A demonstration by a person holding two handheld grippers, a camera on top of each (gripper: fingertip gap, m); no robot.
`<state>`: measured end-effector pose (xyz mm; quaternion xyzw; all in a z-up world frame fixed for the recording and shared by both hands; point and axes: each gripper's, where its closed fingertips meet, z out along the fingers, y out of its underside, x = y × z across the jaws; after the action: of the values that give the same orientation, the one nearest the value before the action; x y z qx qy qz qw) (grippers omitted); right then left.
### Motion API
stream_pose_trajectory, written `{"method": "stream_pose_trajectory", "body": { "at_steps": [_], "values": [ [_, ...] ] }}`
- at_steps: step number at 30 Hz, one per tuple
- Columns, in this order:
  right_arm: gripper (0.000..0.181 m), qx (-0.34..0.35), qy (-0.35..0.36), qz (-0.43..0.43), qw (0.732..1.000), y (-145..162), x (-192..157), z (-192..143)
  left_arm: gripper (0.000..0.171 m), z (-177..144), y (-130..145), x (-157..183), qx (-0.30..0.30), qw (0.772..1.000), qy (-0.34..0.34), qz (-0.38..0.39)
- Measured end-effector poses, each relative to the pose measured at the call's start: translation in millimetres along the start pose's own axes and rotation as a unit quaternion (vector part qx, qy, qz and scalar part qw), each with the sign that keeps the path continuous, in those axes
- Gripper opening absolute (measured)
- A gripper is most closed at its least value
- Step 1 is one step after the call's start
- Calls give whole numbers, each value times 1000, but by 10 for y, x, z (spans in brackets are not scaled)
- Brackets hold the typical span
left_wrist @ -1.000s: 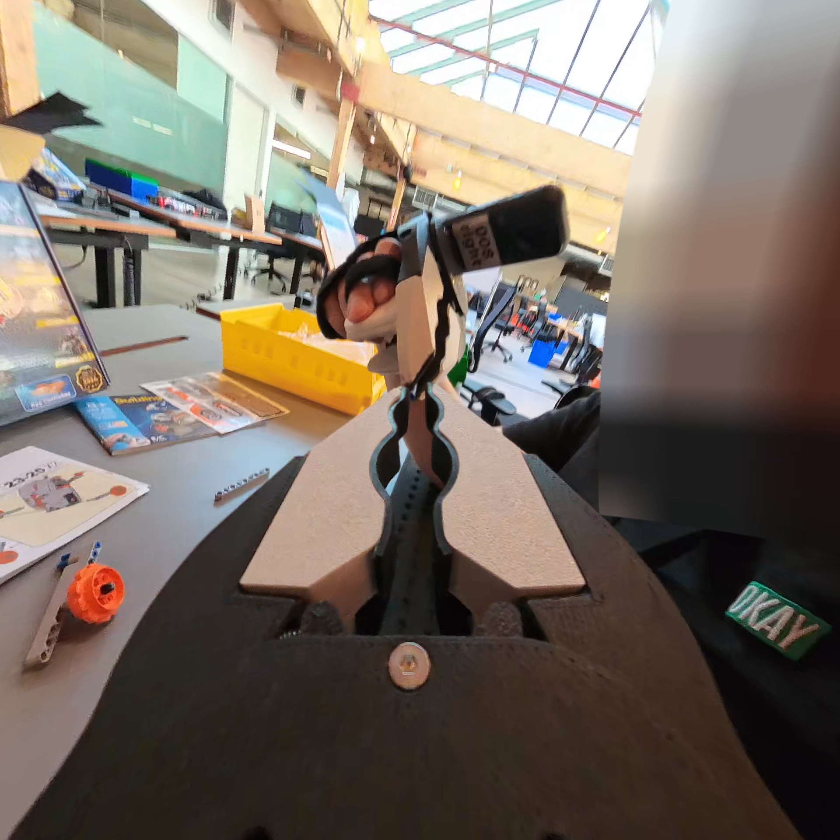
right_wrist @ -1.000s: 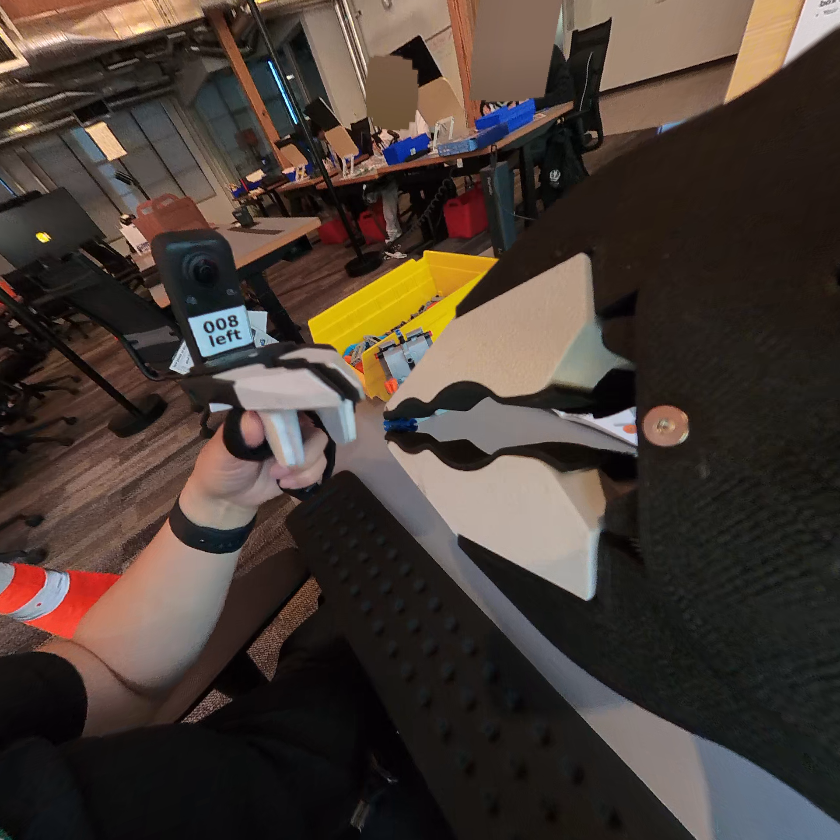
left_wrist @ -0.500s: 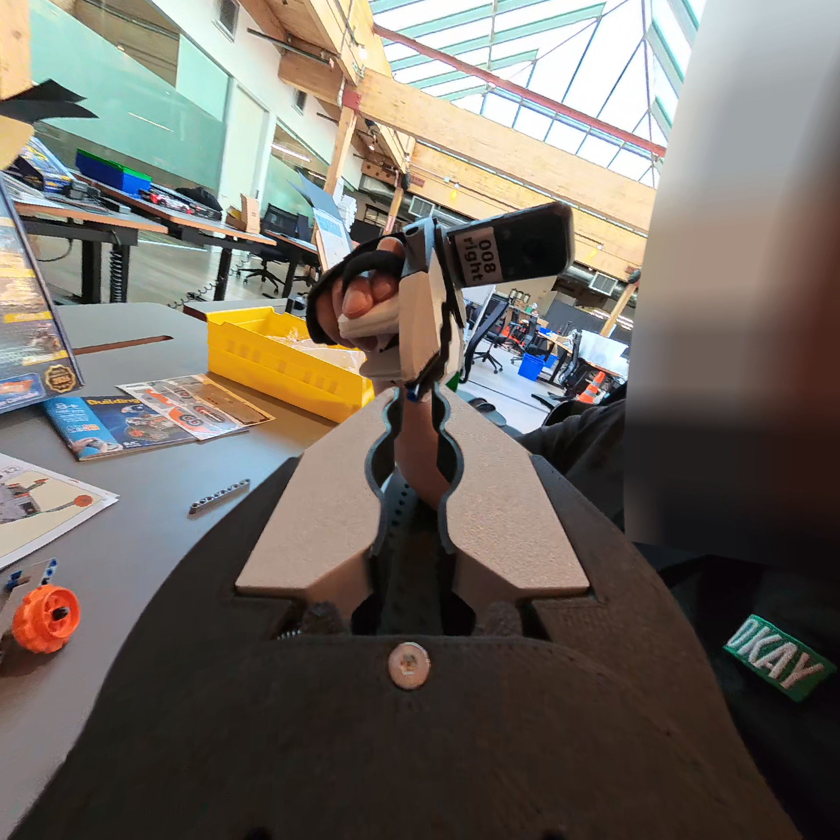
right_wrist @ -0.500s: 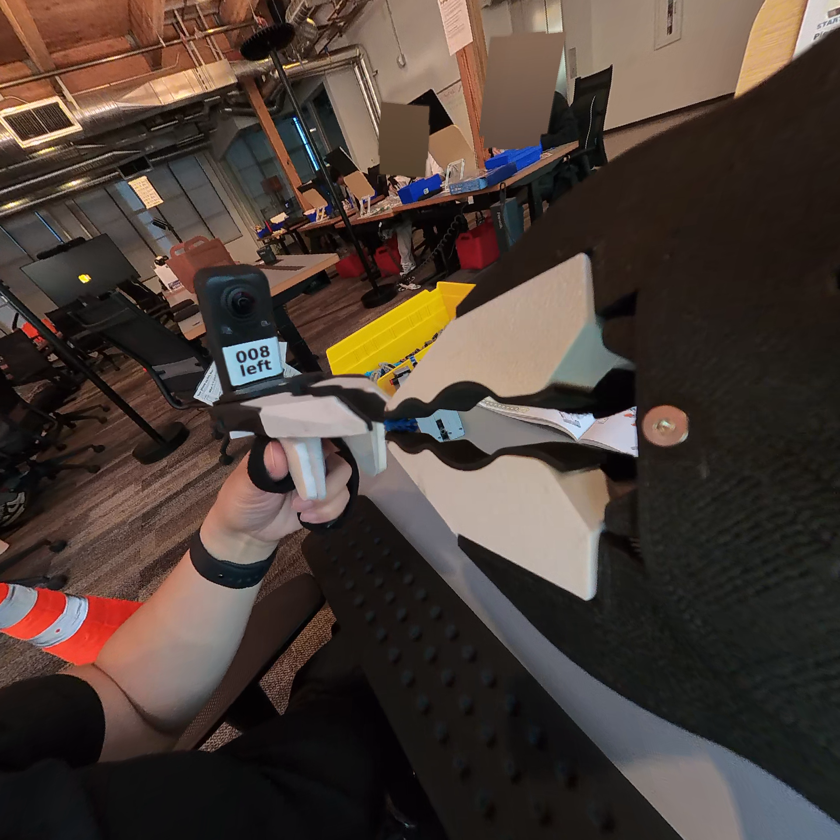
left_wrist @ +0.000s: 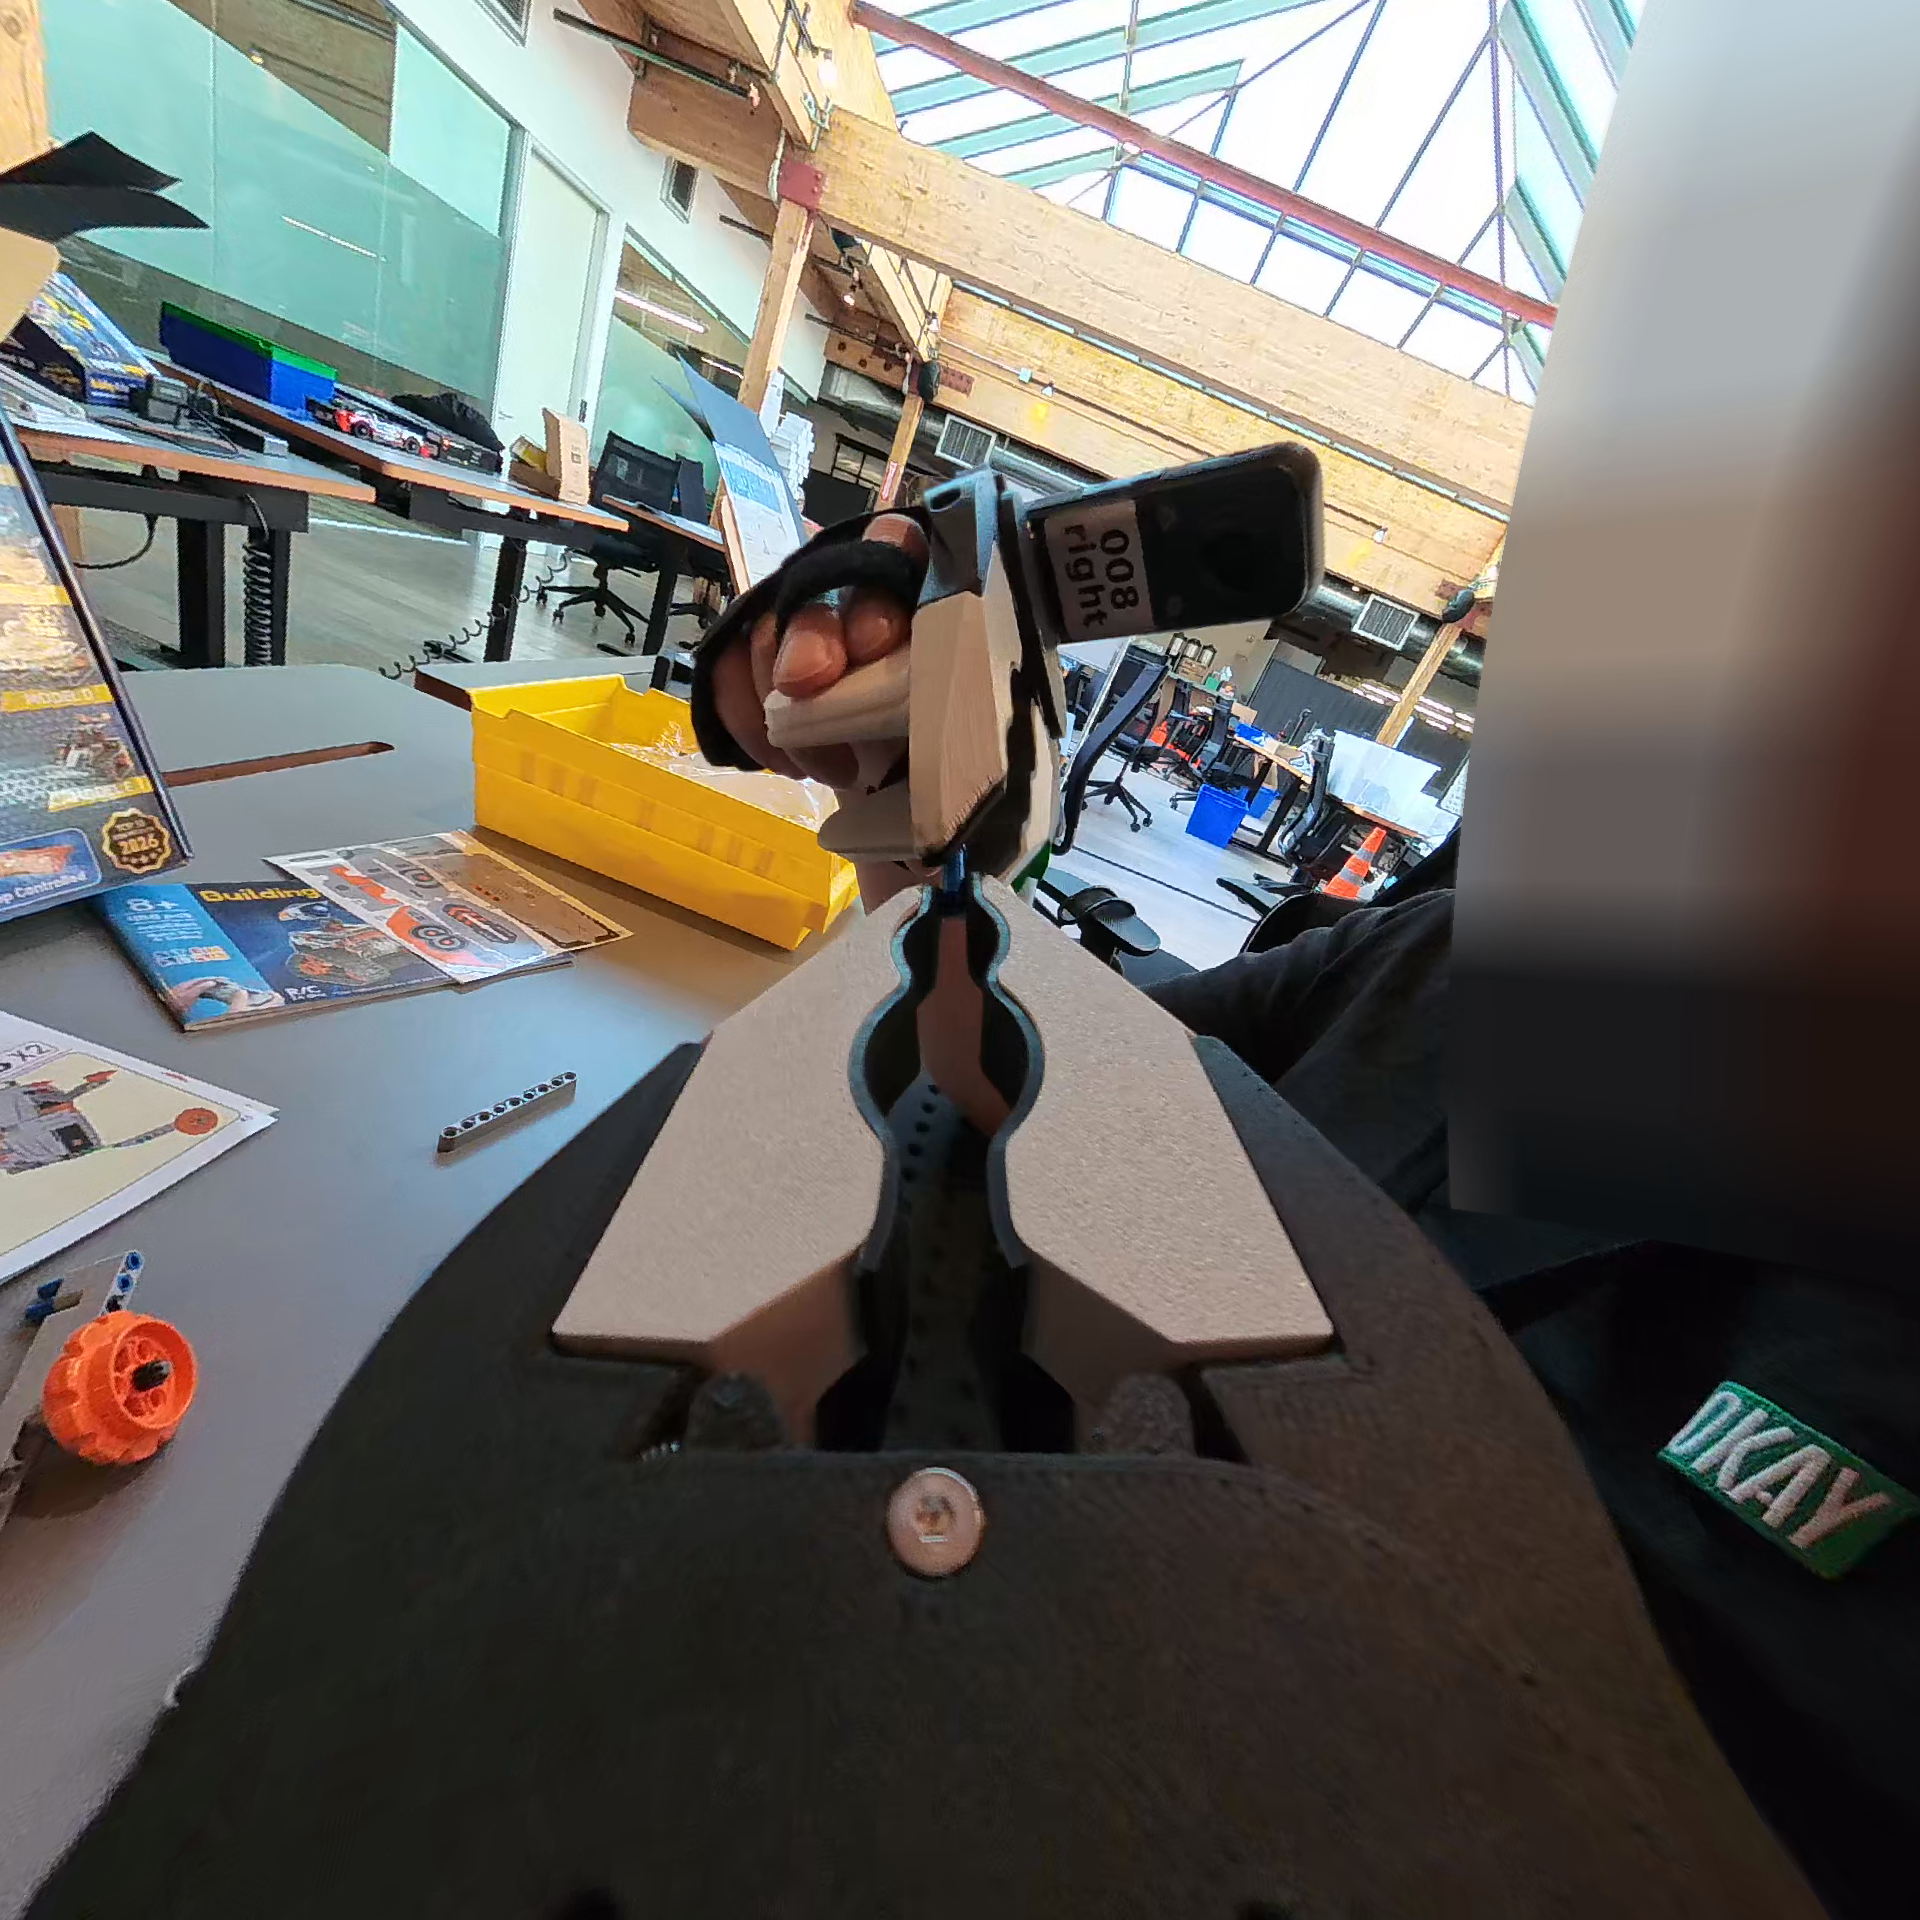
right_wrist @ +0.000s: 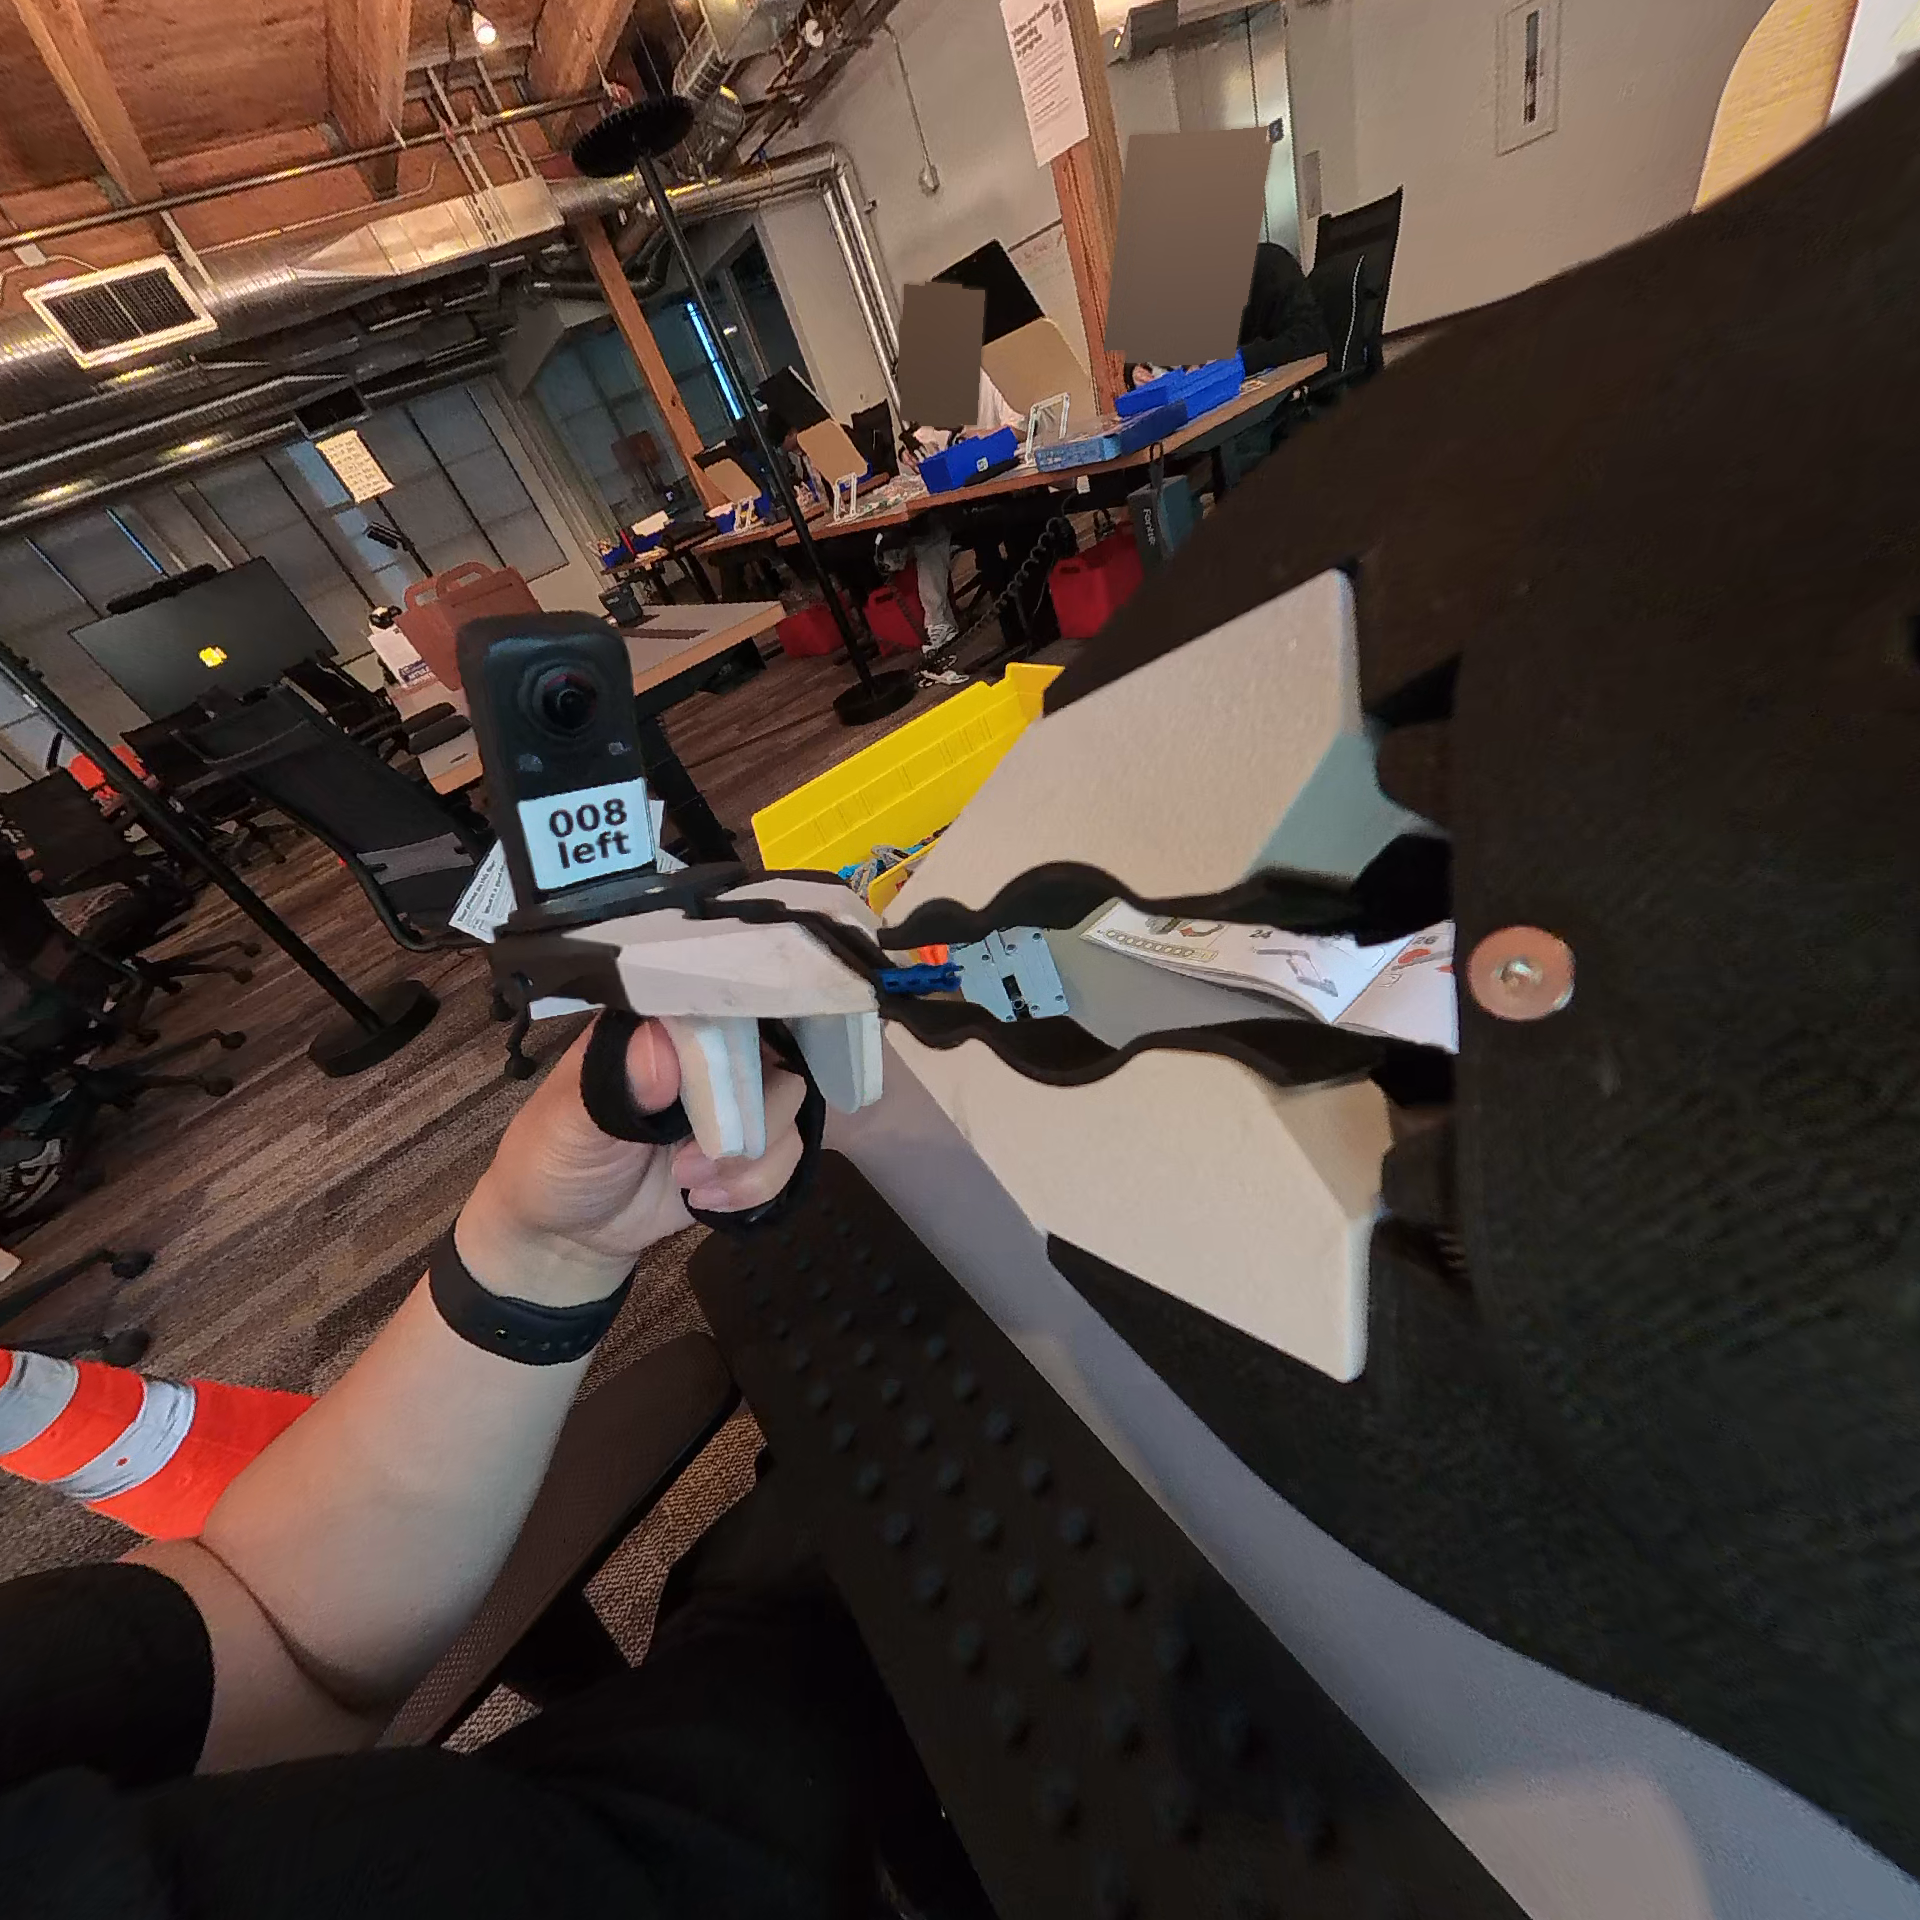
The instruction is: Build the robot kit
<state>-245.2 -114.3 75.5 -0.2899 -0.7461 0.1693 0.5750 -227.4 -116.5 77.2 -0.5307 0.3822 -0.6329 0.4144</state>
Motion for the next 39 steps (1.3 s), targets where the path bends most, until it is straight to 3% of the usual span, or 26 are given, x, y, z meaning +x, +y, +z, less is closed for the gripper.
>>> {"method": "stream_pose_trajectory", "body": {
  "at_steps": [17, 39],
  "values": [
    [7, -11, -29, 0, 1000, -10, -107, -9, 2, 14, 66, 35, -12, 999, 23, -26],
    [6, -1, -18, -4, 1000, -50, -68, -32, 2, -50, 29, 52, 5, 999, 27, -35]
  ]
}}
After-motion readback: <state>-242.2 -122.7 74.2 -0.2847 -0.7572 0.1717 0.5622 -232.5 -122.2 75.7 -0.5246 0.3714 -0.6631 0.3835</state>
